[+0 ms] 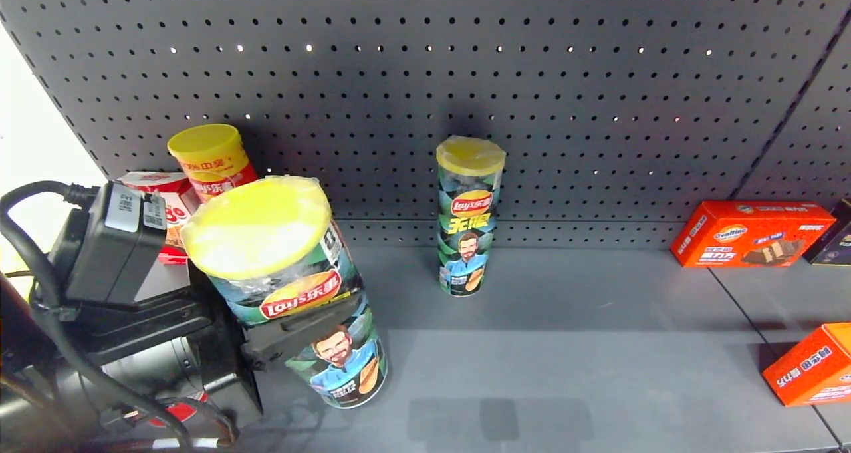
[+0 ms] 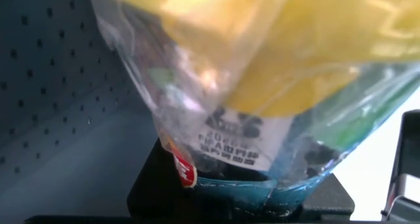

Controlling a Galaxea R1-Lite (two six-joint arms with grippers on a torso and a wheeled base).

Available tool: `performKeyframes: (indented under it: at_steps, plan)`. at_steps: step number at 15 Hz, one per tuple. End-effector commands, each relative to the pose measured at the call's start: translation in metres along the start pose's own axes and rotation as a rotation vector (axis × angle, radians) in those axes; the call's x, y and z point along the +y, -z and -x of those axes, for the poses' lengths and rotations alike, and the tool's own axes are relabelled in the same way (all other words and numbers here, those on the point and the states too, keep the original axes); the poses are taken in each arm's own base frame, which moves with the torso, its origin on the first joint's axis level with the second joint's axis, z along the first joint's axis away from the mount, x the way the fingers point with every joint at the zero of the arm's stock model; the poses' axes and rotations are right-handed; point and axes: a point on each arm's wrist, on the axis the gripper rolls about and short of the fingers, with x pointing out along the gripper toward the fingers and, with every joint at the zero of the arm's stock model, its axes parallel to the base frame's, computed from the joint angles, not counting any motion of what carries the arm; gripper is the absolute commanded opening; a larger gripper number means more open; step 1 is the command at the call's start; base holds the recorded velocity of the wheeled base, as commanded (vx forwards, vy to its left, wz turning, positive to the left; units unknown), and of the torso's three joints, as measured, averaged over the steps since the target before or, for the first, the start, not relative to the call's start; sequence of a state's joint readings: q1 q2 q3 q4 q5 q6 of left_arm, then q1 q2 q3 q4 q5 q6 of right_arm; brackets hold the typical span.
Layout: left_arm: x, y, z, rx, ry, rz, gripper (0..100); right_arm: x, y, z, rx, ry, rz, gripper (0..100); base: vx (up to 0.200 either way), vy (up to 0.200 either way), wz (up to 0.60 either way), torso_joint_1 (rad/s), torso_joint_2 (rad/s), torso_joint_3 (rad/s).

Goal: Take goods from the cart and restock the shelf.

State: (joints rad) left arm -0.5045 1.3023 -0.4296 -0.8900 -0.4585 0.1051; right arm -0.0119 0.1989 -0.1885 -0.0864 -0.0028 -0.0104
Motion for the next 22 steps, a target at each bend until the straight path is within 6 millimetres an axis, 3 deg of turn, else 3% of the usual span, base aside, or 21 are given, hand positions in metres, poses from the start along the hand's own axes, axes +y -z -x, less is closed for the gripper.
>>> performKeyframes:
  at_steps: [1,9,12,16,22]
  plan:
    - [-0.001,0.002,0.002,0.007,0.006,0.004,0,0.003,-0.059,-0.053,0.049,-0.128,0.082,100,0.000,0.000,0.00,0.000,0.00,0.000]
    - [-0.001,0.001,0.002,0.004,0.005,0.003,0,0.031,-0.097,-0.113,0.100,-0.430,0.085,100,0.000,0.000,0.00,0.000,0.00,0.000]
    - [-0.001,-0.002,0.002,-0.004,0.005,-0.001,0,0.041,-0.091,-0.128,0.161,-0.484,0.094,100,0.000,0.000,0.00,0.000,0.00,0.000]
    - [-0.001,-0.002,0.003,-0.004,0.003,-0.001,0,0.070,-0.093,-0.165,0.129,-0.627,0.014,100,0.000,0.000,0.00,0.000,0.00,0.000]
    - [0.001,-0.009,0.000,-0.026,-0.001,-0.012,0,0.094,-0.095,-0.208,0.187,-0.707,0.016,100,0.000,0.000,0.00,0.000,0.00,0.000]
